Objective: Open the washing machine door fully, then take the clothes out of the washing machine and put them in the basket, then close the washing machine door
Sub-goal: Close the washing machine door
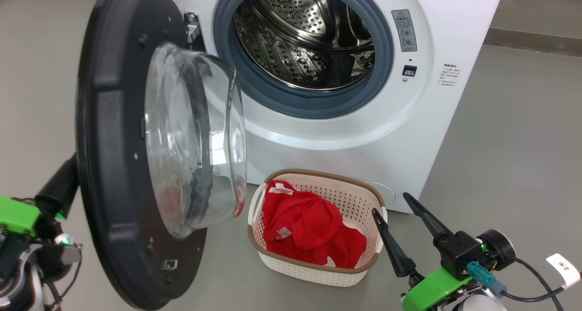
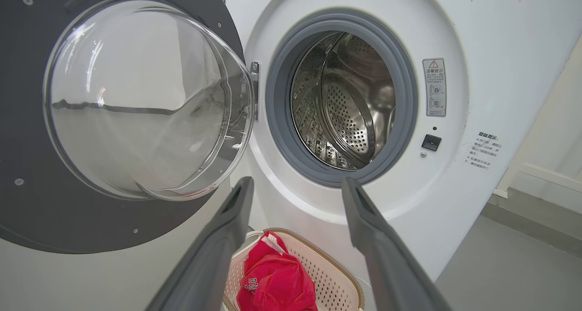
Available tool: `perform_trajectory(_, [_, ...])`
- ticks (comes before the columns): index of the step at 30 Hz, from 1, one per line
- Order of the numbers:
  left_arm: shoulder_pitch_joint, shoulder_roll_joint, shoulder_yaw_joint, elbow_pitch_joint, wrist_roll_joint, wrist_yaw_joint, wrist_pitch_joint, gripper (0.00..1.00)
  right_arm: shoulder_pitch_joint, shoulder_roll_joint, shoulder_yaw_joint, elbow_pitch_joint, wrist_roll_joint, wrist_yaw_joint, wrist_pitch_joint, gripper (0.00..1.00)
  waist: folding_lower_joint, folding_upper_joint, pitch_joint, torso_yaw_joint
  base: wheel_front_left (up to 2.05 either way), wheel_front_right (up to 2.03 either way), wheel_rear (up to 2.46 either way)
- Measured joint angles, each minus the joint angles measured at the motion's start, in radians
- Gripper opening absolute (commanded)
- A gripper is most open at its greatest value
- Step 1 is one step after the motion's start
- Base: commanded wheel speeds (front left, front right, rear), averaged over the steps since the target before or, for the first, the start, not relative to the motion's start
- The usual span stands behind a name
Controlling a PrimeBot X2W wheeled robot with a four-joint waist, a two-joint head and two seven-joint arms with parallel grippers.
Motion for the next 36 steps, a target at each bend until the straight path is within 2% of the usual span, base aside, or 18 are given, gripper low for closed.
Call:
perform_trajectory(12, [0.03,-0.007,-0.088,-0.018,-0.055,0.022,-0.029,0.0,0.0,0.001,0.003,0.0,0.006,0.0,0.0,1.0,0.0,0.0,-0.001,-0.016,0.0,0.0,0.0])
perform_trajectory(25, [0.046,-0.007,-0.207,-0.015,-0.166,0.021,-0.116,0.0,-0.021,0.001,0.007,0.001,0.01,0.0,0.0,1.0,-0.0001,0.0,0.007,-0.055,0.0,0.0,0.0])
perform_trajectory(36, [0.057,-0.007,-0.253,-0.014,-0.194,0.02,-0.153,0.0,-0.021,0.001,0.007,0.001,0.015,0.0,0.0,1.0,0.0,0.0,0.015,-0.076,0.0,0.0,0.0])
